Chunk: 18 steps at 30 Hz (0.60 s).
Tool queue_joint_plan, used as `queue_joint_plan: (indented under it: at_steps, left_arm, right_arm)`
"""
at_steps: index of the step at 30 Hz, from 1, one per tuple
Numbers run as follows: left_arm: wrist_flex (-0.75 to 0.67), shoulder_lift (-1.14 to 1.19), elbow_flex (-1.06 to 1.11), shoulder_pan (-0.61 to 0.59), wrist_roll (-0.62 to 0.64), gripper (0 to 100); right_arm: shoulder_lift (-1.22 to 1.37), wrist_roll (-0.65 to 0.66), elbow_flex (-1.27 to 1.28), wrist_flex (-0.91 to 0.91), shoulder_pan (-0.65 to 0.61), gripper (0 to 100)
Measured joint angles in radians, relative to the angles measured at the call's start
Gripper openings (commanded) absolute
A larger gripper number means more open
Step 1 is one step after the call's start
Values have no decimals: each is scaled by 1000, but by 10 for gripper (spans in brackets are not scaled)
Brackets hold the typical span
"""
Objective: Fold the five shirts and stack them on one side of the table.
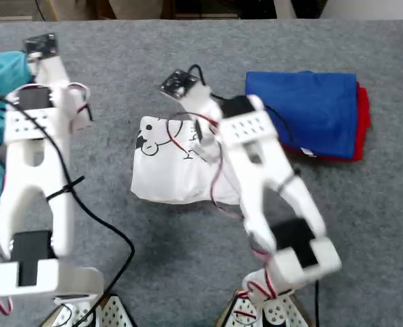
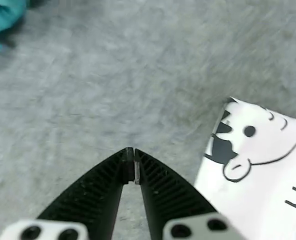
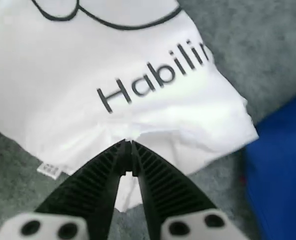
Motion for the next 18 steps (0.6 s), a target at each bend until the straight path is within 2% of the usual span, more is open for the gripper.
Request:
queue_joint_plan:
  at_steps: [7, 13, 18]
  left_arm:
    - [-17, 104, 0, 78, 49, 21]
    - [-17, 115, 0, 158, 89, 21]
    - [-17, 115, -58, 247, 129, 21]
  right_arm:
    - [259, -41, -183, 126, 8, 2]
    - [244, -25, -184, 218, 104, 2]
    - [149, 18, -132, 226, 161, 2]
